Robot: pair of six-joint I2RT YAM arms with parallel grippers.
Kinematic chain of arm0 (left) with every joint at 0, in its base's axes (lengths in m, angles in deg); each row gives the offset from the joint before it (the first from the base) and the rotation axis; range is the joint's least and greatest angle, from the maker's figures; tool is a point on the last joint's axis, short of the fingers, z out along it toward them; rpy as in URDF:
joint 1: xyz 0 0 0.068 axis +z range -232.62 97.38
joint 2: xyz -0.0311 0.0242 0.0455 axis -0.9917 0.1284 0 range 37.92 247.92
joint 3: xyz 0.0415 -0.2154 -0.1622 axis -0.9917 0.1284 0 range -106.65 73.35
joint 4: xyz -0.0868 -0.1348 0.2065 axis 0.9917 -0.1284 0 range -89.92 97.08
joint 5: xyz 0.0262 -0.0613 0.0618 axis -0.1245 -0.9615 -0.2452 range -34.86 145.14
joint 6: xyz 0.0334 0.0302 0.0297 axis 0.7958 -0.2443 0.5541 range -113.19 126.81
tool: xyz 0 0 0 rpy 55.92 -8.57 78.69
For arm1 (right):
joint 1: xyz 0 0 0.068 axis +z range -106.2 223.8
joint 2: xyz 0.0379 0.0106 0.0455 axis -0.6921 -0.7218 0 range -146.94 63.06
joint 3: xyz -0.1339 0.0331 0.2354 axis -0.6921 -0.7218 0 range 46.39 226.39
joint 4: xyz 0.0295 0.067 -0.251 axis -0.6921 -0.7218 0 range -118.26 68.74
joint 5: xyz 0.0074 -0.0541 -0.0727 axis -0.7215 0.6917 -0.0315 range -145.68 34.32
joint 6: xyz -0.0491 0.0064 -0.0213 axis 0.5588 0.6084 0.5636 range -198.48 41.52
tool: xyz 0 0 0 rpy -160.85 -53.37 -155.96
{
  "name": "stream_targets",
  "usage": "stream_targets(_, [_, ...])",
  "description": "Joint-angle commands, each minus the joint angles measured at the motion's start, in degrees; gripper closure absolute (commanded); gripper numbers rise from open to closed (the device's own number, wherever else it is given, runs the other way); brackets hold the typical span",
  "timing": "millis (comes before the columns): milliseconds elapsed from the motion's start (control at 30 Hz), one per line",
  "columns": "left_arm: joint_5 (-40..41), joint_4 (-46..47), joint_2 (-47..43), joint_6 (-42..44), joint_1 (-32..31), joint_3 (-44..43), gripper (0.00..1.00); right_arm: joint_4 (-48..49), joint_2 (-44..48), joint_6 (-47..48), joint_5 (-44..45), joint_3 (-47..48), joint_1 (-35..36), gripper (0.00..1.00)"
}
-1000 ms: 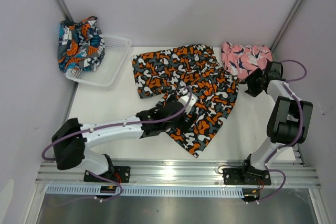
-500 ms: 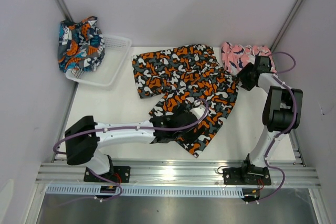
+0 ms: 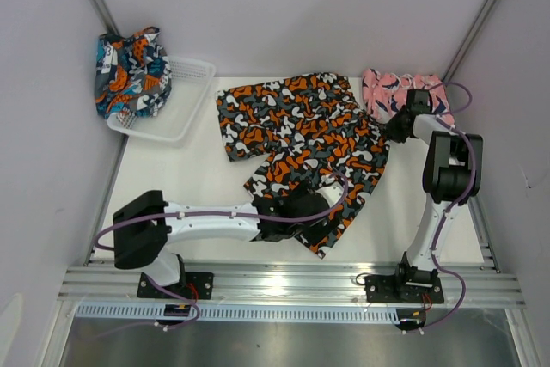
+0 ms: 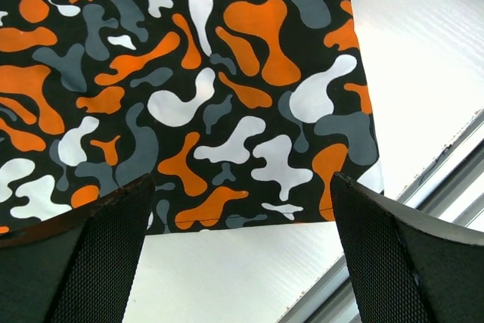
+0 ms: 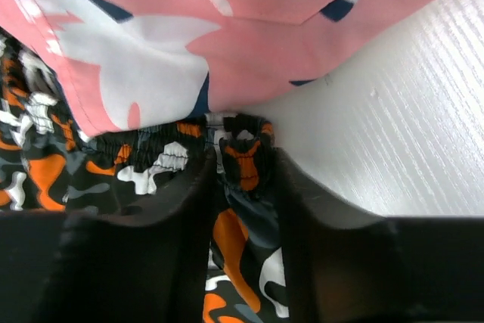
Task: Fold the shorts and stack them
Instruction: Fold the shorts
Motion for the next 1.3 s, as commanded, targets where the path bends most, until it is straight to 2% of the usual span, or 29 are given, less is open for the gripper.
stream_targets(0, [-0.6,1.5,1.7,-0.3,-1.1,-1.4,0.01,-1.8,-0.2,0.5,3.2,1.3,1.8,0.74])
stream_targets(67, [0.5,0.3,2.8,-0.1,-2.0,-2.2,0.01,-1.9,1.2,0.3,5.2,0.2,2.4,0.85])
stream_targets(100, [0.5,0.1,3.0,0.1,-2.3,-2.6,0.01,-2.1,1.9,0.2,5.5,-0.6,2.6,0.94])
stream_targets(200, [-0.2,-0.5,2.6,0.6,-3.6,-2.6,0.01,-2.0,4.4,-0.8,6.0,-4.2,2.8,1.0])
stream_targets(433, [1.5,-5.2,5.1,2.0,-9.6,-3.6,0.01,-0.8,10.5,-0.9,6.5,-13.1,2.7,1.0])
stream_targets(633, [-1.2,-9.3,8.2,-1.1,-10.0,-4.6,0.12,-0.8,11.1,-0.4,6.5,-14.3,2.5,1.0])
stream_targets(800, [-1.8,-11.2,6.4,-5.8,-10.2,-2.8,0.21,-0.4,10.4,-0.6,6.4,-14.2,2.3,1.0])
stream_targets(933, [-0.5,-13.5,5.5,-8.4,-10.2,-1.7,0.24,0.0,9.8,-0.5,6.1,-14.3,2.2,1.0])
stream_targets(1067, [-1.7,-13.1,3.5,-10.1,-10.3,0.3,0.32,0.3,9.2,-0.6,5.9,-14.2,2.1,1.0])
stream_targets(1167, [-1.0,-14.3,2.6,-11.4,-11.3,0.3,0.25,0.4,9.0,-0.5,5.5,-14.3,1.9,1.0])
stream_targets(1267, [0.1,-15.9,2.1,-12.7,-12.9,0.2,0.25,0.4,8.7,-0.6,5.3,-14.1,1.7,1.0])
